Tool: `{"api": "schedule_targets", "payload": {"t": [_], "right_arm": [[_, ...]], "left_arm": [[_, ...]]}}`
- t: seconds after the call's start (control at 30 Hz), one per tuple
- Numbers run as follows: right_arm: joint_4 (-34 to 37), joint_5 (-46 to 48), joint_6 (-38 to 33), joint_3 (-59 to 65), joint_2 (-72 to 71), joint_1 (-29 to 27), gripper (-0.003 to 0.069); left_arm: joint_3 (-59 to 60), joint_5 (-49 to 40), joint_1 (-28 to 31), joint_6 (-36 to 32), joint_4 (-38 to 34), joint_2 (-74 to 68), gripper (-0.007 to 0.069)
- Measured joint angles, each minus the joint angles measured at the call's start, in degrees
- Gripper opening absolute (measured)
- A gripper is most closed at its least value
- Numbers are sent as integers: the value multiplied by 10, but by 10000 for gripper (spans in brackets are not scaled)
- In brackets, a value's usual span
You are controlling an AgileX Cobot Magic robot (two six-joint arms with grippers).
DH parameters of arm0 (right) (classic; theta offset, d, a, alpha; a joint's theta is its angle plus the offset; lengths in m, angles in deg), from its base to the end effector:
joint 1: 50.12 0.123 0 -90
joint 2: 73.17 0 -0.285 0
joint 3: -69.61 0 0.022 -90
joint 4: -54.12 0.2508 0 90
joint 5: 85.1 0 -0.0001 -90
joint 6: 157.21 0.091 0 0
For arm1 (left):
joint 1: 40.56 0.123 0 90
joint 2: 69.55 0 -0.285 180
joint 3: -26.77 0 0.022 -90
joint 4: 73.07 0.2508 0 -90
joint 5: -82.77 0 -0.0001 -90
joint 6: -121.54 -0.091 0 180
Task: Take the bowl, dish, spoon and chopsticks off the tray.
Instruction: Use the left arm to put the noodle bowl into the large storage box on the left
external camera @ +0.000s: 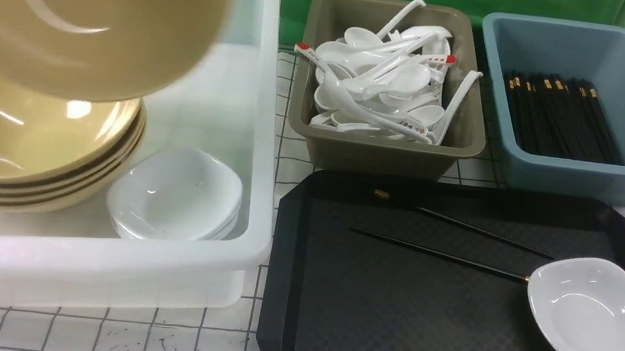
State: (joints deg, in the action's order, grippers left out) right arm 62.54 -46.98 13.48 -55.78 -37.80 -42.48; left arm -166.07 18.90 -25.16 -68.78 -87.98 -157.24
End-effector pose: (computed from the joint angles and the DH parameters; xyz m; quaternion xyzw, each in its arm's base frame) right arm 0.0881 0.0201 0.2544 -0.1004 0.8917 0.0597 0.4373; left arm 0.2795 0.0552 0.4288 -0.0535 0.9264 -0.0481 0.3695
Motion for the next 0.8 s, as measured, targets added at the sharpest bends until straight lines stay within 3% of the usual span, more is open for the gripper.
{"api": "schedule_targets", "payload": {"t": [0.13, 0.3, 0.4, 0.5, 0.63, 0.67, 0.73, 0.8], "right_arm": [[28, -12, 0, 23, 0, 0, 104], [31, -17, 1, 23, 7, 0, 113], [34, -15, 12, 19, 49, 1, 150], [35, -8, 20, 0, 104, 1, 228], [26, -10, 28, -40, 177, 1, 360], [21, -12, 31, -47, 182, 1, 379], [-22, -15, 68, -83, 221, -5, 448], [-52, -9, 93, -112, 253, -16, 483]], "left_arm": [[114, 74, 47, 0, -12, -15, 8], [177, 165, 49, 3, -5, -27, 37], [199, 199, 49, 3, 19, -33, 98], [204, 203, 49, 10, 60, -41, 185], [205, 211, 49, 41, 101, -46, 381], [205, 214, 49, 46, 104, -46, 400], [202, 216, 49, 64, 118, -46, 507], [194, 212, 49, 80, 128, -46, 560]]}}
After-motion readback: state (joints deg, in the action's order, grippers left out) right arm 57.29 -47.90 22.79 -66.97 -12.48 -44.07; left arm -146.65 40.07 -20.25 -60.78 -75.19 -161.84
